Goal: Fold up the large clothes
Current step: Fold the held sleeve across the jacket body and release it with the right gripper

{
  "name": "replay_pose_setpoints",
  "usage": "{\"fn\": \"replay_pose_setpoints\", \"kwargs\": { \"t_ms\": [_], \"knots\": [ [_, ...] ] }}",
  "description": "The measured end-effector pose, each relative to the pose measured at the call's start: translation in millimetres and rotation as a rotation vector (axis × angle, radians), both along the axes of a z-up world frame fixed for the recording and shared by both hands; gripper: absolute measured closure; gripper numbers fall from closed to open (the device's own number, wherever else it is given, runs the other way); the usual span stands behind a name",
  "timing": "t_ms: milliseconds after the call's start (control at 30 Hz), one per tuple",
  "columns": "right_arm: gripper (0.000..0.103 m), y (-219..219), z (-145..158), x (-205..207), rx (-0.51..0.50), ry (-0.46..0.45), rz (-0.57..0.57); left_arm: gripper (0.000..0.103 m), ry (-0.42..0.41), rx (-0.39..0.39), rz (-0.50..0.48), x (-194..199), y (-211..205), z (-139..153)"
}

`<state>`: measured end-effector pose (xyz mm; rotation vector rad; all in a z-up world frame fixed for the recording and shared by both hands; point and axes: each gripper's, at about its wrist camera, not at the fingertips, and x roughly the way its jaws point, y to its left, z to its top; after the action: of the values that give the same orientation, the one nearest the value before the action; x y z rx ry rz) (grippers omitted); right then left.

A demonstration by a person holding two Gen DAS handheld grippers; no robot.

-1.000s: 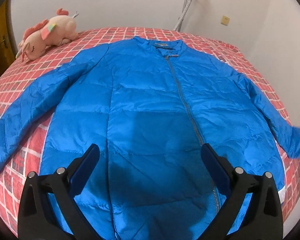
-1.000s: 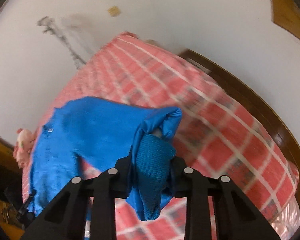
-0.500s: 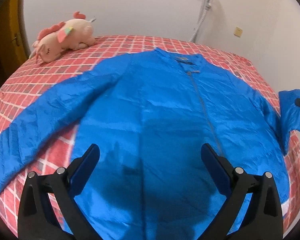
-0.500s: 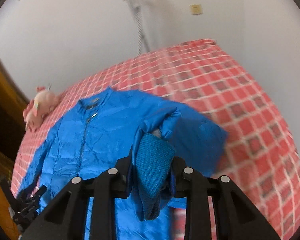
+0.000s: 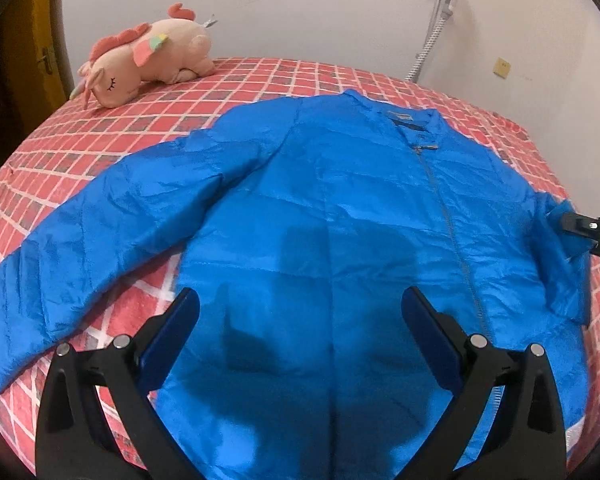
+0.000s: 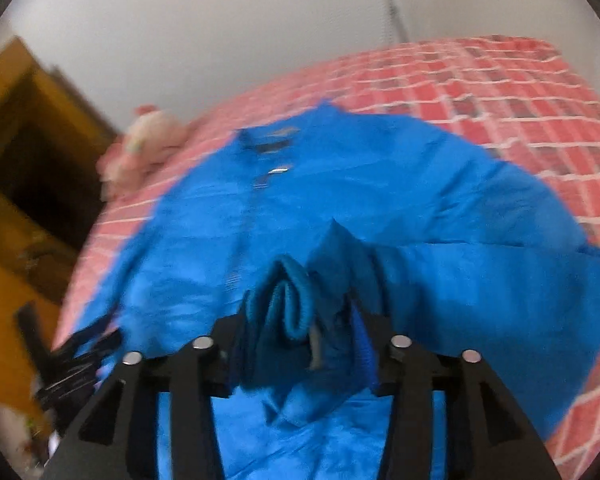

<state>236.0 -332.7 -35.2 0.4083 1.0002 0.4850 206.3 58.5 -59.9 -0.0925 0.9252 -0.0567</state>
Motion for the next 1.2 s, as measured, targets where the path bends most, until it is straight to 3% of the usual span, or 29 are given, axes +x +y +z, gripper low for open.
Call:
{"fn": "replay_pose_setpoints", "kwargs": {
  "t_ms": [100, 233, 400, 567, 600, 633, 700, 733, 867, 933, 1200],
  "knots": [
    [0.053, -26.8, 18.2, -17.2, 0.035, -0.055, -0.029, 0.003, 0.002, -0.001, -0.049, -0.7, -20.1, 9.5],
    [0.053, -76.5, 25.0, -25.8, -0.119, -0.071, -0.242, 0.003, 0.068, -0.064, -0.178, 10.8, -71.8, 14.5],
    [0.053, -133.8, 7.2, -19.6, -0.230, -0.004, -0.447, 0.003, 0.120, -0.120, -0.308, 37.0, -144.4, 6.5],
    [0.053, -182.7, -6.8, -12.0, -0.178, 0.063, -0.540, 0.004, 0.197, -0.166, -0.342, 67.9, -191.6, -18.7],
    [0.053, -186.9, -8.9, -11.0, -0.174, 0.070, -0.550, 0.008, 0.215, -0.177, -0.360, 72.5, -199.8, -25.5],
    [0.053, -190.1, -9.9, -10.2, -0.167, 0.075, -0.555, 0.025, 0.223, -0.179, -0.373, 72.9, -204.3, -28.7],
    [0.053, -194.3, -12.5, -7.0, -0.148, 0.080, -0.555, 0.038, 0.213, -0.167, -0.395, 74.5, -212.8, -33.8],
    [0.053, -194.2, -12.9, -5.9, -0.145, 0.080, -0.554, 0.051, 0.195, -0.171, -0.410, 73.3, -215.0, -33.6],
    [0.053, -189.8, -11.9, -4.6, -0.125, 0.065, -0.535, 0.073, 0.175, -0.229, -0.422, 70.9, -208.7, -27.1],
    [0.053, -188.8, -9.7, -6.0, -0.102, 0.047, -0.523, 0.078, 0.132, -0.248, -0.406, 67.7, -196.9, -15.0],
    [0.052, -177.4, 4.2, -9.6, -0.011, -0.051, -0.467, 0.079, -0.056, -0.240, -0.252, 70.1, -109.8, 39.2]
  ]
}}
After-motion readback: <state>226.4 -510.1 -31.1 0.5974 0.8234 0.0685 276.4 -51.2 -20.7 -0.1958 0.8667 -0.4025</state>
